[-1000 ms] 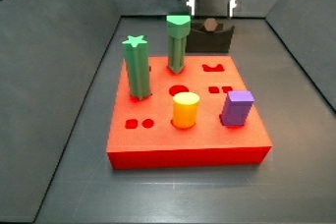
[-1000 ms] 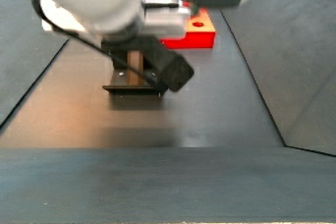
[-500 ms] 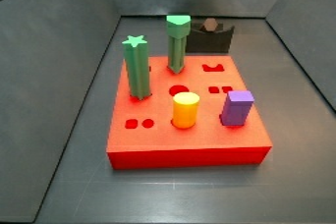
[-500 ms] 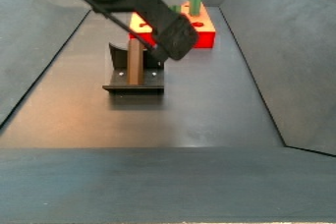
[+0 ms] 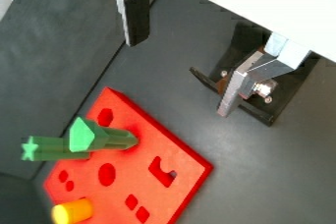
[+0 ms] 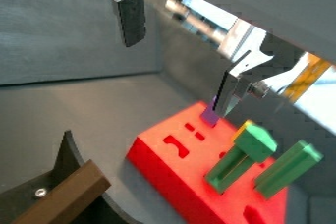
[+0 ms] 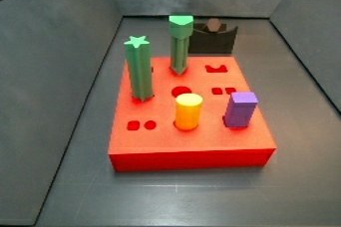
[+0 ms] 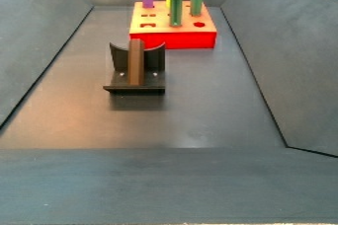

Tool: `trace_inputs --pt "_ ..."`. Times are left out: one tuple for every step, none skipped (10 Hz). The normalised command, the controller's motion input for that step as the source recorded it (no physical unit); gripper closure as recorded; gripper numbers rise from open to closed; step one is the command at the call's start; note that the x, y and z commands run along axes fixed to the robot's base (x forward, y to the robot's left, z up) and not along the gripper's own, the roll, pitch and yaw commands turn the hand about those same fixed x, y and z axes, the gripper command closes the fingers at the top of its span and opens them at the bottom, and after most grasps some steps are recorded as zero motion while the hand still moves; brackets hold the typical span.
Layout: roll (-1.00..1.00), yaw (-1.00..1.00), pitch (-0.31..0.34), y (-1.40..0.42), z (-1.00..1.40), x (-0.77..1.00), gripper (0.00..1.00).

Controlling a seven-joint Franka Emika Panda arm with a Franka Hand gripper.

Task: Pick up the hexagon object. Move up. Place the hexagon object on the fixture. Regrasp the hexagon object. Move to above the board. Insert the hexagon object.
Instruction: Regrasp the hexagon object.

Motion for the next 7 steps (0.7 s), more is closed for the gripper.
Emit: trace_inputs --pt "1.00 0.02 0.017 -0.08 0.03 -0.04 0.00" --pt "1.00 0.02 0.018 -0.03 0.04 -0.02 0.00" --pt "1.00 0.02 0.013 -0.04 0.02 -0.03 0.00" --pt "1.00 0.02 0.007 -0.04 0.01 -0.04 0.00" --pt "1.00 0.02 0.001 -0.03 0.02 -0.05 0.00" --pt "1.00 0.02 -0.005 -0.03 0.02 -0.05 0.00" --pt "1.00 0.03 -0.014 -0.02 0.00 -0.05 0.00"
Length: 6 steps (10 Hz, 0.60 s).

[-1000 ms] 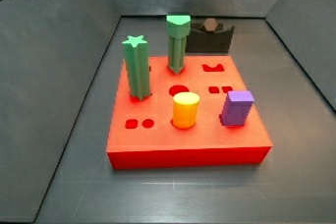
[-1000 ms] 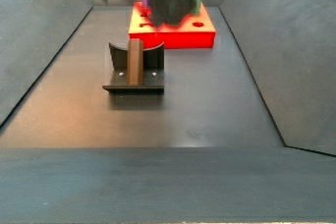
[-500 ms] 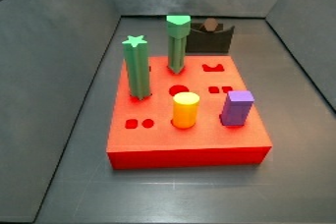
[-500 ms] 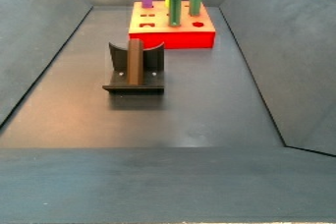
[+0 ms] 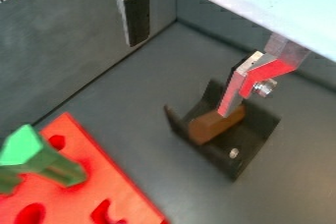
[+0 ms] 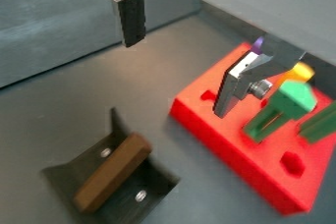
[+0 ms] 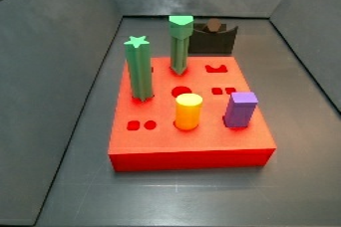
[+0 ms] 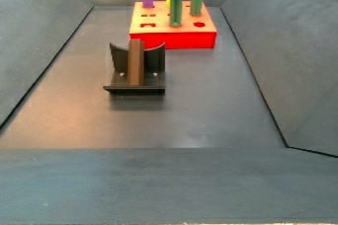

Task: Pick up the hexagon object. Move up. Place the hexagon object on the fixture. Regrasp the hexagon object. Move to above the board. Insert the hexagon object.
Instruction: Regrasp the hexagon object.

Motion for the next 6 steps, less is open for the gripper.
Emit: trace_inputs --pt "1.00 0.03 -0.021 -0.02 0.00 -0.04 0.00" --pt "1.00 0.03 -0.028 -0.02 0.00 -0.04 0.00" --pt "1.00 0.03 -0.033 -0.02 0.01 -0.03 0.00" --pt "1.00 0.03 -0.036 -0.02 0.01 -0.04 0.00" --pt "1.00 0.03 -0.036 -0.02 0.01 -0.03 0.00" --pt "1.00 0.03 -0.032 -0.02 0.02 -0.02 0.00"
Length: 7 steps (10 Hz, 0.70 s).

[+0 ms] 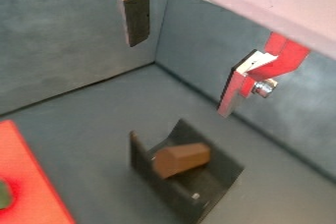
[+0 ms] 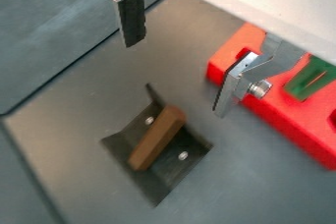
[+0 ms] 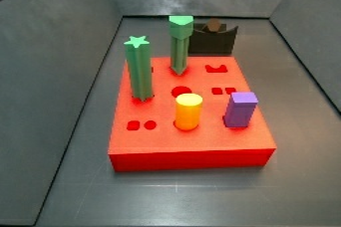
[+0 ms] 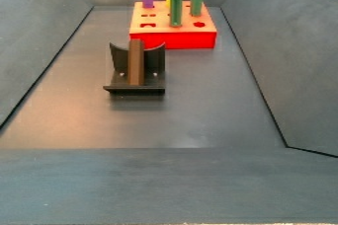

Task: Pick up the hexagon object. Move up. Place the hexagon object on the fixture. Regrasp the hexagon object. Move to above the board. Insert the hexagon object.
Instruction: Regrasp the hexagon object.

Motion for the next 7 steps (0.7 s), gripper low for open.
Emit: trace_inputs --pt "1.00 0.03 -0.030 -0.02 0.02 -0.01 0.00" --pt "1.00 0.03 -0.023 -0.02 0.00 0.01 0.00" --pt "1.00 0.03 -0.019 -0.02 -0.01 0.01 0.00" --pt "1.00 0.03 -0.007 -0.02 -0.01 0.03 0.00" --pt "1.00 0.03 0.011 -0.03 0.00 0.04 0.00" --pt "1.00 0.04 0.031 -0.03 -0.01 0.05 0.00" --pt "1.00 0.05 0.055 -0.03 -0.01 0.07 0.00"
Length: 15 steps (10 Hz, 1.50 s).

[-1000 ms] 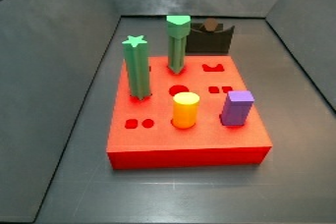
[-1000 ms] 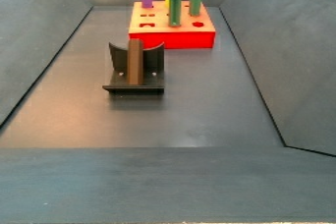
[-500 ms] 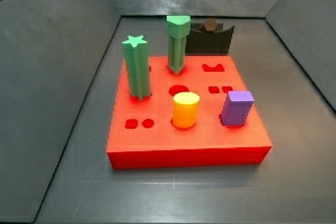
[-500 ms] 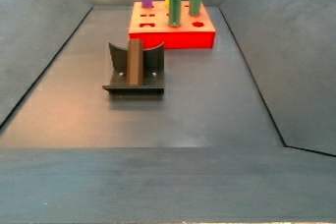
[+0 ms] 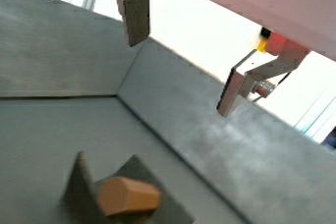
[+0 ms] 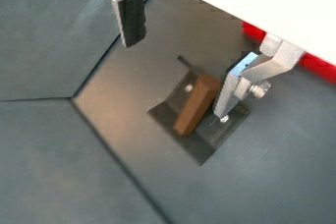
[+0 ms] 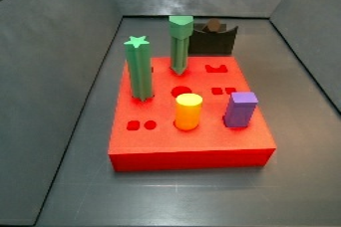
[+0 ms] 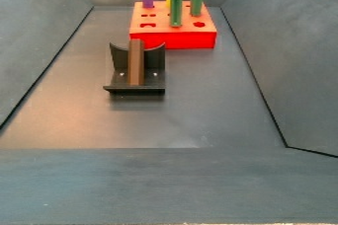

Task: Pick up the hexagon object. Move up. Place the hexagon object on the fixture. Regrasp the hexagon object. Move to above the board. Insert the hexagon object.
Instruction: Regrasp the hexagon object.

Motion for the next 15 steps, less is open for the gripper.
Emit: trace_inputs --pt "0.93 0.06 0.085 -0.03 -0.01 0.08 0.00" --pt "0.73 0.06 0.102 -0.04 -0.01 0.08 0.00" --pt "0.47 0.08 0.115 -0.04 -0.01 0.09 0.00" --pt "0.31 0.10 0.116 -0.03 -0.01 0.09 0.00" --pt "0.21 0.11 0.102 -0.02 0.00 0.08 0.00" --pt "0.23 0.18 0.104 0.08 -1.00 0.03 0.00" --pt "0.22 0.19 0.083 0.07 -1.00 0.04 0.00" --pt "0.20 0.19 0.058 0.07 -1.00 0.04 0.00" --pt "0.15 0.18 0.014 0.06 -1.00 0.06 0.00" --pt "0.11 0.16 -0.027 0.06 -1.00 0.07 0.00" --pt "0.09 0.14 -0.061 0.05 -1.00 0.08 0.00" --pt "0.08 0.11 -0.090 0.05 -1.00 0.09 0.00" --pt "0.08 0.08 -0.106 0.05 -1.00 0.09 0.00" --pt "0.07 0.04 -0.111 0.04 -1.00 0.11 0.00" --pt "0.07 0.02 -0.103 0.04 -1.00 0.11 0.00"
